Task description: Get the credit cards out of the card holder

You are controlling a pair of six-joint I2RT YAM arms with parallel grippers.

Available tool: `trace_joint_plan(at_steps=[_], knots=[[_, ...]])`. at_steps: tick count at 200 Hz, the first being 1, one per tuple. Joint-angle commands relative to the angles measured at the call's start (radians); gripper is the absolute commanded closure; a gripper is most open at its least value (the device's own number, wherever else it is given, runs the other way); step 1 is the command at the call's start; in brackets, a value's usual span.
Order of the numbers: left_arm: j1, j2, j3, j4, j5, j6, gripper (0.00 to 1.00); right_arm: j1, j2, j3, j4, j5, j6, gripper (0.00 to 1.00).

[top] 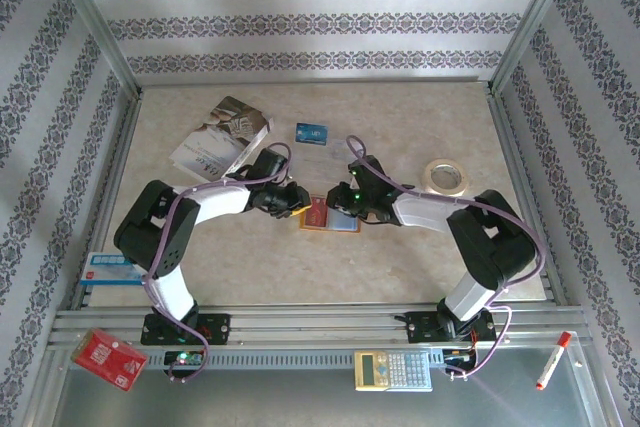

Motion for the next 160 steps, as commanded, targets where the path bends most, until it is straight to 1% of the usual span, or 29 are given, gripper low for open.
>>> trace_joint_plan(at_steps=[1, 35, 53, 96, 160], knots=[[-0.003, 0.013, 0.036, -0.014, 0.016, 0.035, 0.76, 0.019, 0.014, 0.039, -0.031, 0.016, 0.036, 0.78], [-0.003, 0.04, 0.019, 0.07, 0.076, 0.008, 0.77, 0.029, 0.04, 0.058, -0.05, -0.019, 0.022, 0.79], [-0.003, 0.05, 0.023, 0.055, 0.067, 0.014, 0.77, 0.028, 0.064, 0.068, -0.053, -0.044, 0.024, 0.79], [-0.001, 0.038, 0.005, 0.023, 0.026, 0.031, 0.78, 0.022, 0.078, 0.065, -0.06, -0.046, 0.023, 0.79], [0.0, 0.055, -0.015, 0.034, 0.022, 0.019, 0.78, -0.001, 0.089, 0.042, -0.07, -0.048, 0.005, 0.79]])
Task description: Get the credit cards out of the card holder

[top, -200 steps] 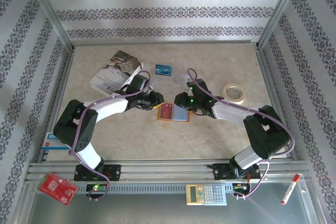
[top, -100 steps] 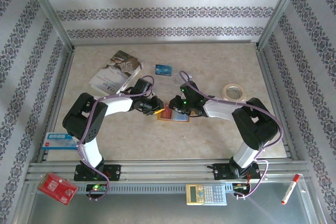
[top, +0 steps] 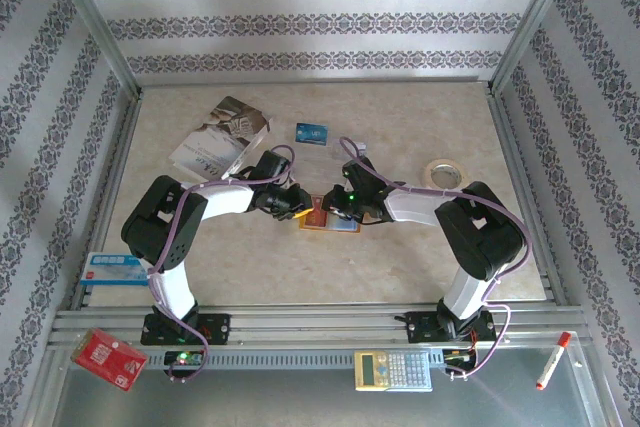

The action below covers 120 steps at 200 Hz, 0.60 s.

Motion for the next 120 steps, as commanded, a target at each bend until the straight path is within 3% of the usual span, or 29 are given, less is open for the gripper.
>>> trace_joint_plan(at_steps=[1, 120], knots=[[0.0, 0.012, -0.019, -0.001, -0.024, 0.01, 0.78, -0.012, 0.018, -0.007, -0.018, -0.012, -0.017, 0.79], [0.017, 0.019, -0.07, 0.029, -0.006, -0.032, 0.79, -0.05, 0.061, -0.057, 0.105, -0.131, -0.108, 0.85]])
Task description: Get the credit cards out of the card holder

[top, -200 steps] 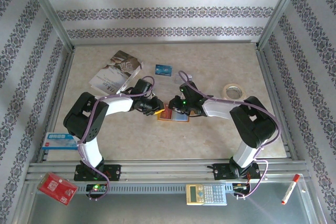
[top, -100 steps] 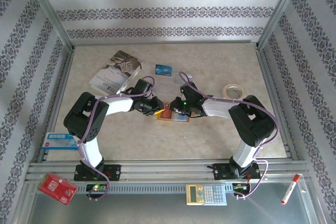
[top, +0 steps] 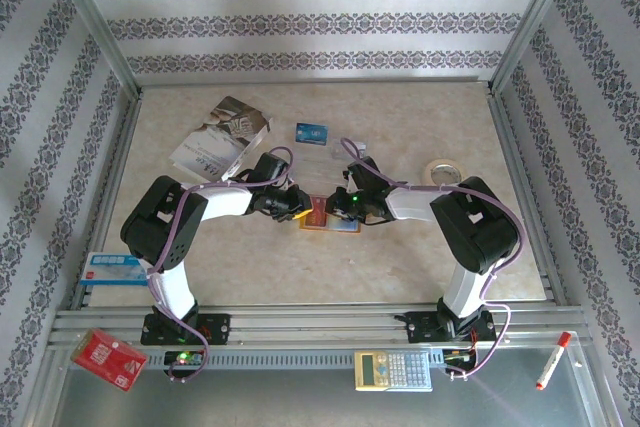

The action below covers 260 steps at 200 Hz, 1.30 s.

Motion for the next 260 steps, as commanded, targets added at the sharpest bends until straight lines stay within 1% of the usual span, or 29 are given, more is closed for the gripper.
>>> trace_joint_plan(at_steps=[1, 25, 56, 104, 126, 166, 185, 210, 224, 233, 260], knots=[[0.009, 0.019, -0.033, -0.032, -0.019, -0.013, 0.79, -0.011, 0.016, -0.039, 0.064, -0.039, -0.028, 0.85], [0.011, 0.023, -0.034, -0.036, -0.017, -0.015, 0.79, -0.02, 0.029, -0.055, 0.117, -0.087, -0.052, 0.86], [0.013, 0.028, -0.036, -0.045, -0.019, -0.013, 0.79, -0.029, 0.054, -0.071, 0.184, -0.13, -0.046, 0.86], [0.016, 0.032, -0.037, -0.045, -0.01, -0.013, 0.79, -0.03, 0.057, -0.079, 0.214, -0.147, -0.058, 0.83], [0.017, 0.039, -0.036, -0.045, -0.004, -0.013, 0.79, -0.03, 0.065, -0.078, 0.199, -0.13, -0.053, 0.82], [0.02, 0.042, -0.044, -0.04, -0.002, -0.015, 0.79, -0.03, 0.066, -0.099, 0.256, -0.15, -0.053, 0.86], [0.026, 0.042, -0.045, -0.041, -0.001, -0.015, 0.79, -0.03, 0.041, -0.123, 0.321, -0.176, -0.085, 0.91], [0.032, 0.032, -0.044, -0.04, 0.01, -0.018, 0.79, -0.031, 0.009, -0.139, 0.34, -0.186, -0.124, 0.97], [0.036, 0.009, -0.049, -0.01, 0.032, -0.036, 0.77, -0.037, -0.009, -0.146, 0.337, -0.177, -0.128, 1.0], [0.037, -0.012, -0.051, 0.015, 0.045, -0.05, 0.74, -0.042, -0.019, -0.154, 0.335, -0.169, -0.126, 1.0], [0.037, -0.054, -0.032, 0.022, 0.058, -0.055, 0.65, -0.069, -0.031, -0.164, 0.294, -0.159, -0.131, 1.0]])
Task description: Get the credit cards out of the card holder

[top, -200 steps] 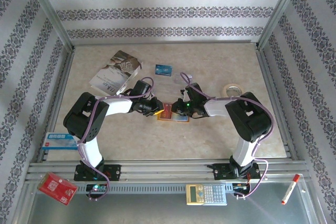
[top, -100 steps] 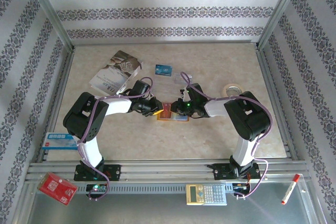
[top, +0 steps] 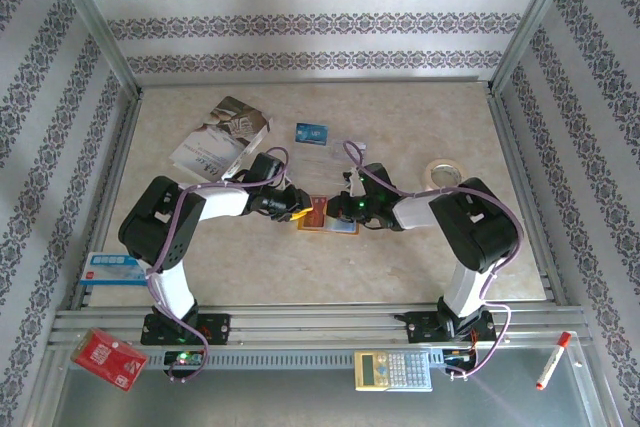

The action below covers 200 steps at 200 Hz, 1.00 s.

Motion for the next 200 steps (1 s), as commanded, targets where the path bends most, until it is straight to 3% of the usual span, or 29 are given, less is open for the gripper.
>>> trace_joint_plan(at_steps=[1, 57, 121, 162, 200], knots=[[0.012, -0.042, -0.008, -0.01, 0.001, -0.024, 0.65, -0.029, -0.031, -0.022, -0.02, -0.015, -0.039, 1.0], [0.013, -0.03, 0.002, -0.005, 0.018, -0.02, 0.62, -0.062, -0.042, -0.045, -0.062, -0.019, -0.05, 1.0], [0.004, -0.058, 0.051, 0.024, 0.052, -0.01, 0.69, -0.059, -0.024, -0.006, -0.095, -0.064, -0.05, 1.0], [-0.016, 0.039, 0.072, 0.1, 0.075, -0.049, 0.75, -0.052, 0.009, 0.014, -0.095, -0.08, -0.039, 1.0], [-0.016, 0.068, 0.072, 0.026, 0.029, -0.013, 0.77, -0.054, 0.01, 0.01, -0.087, -0.08, -0.039, 1.0]])
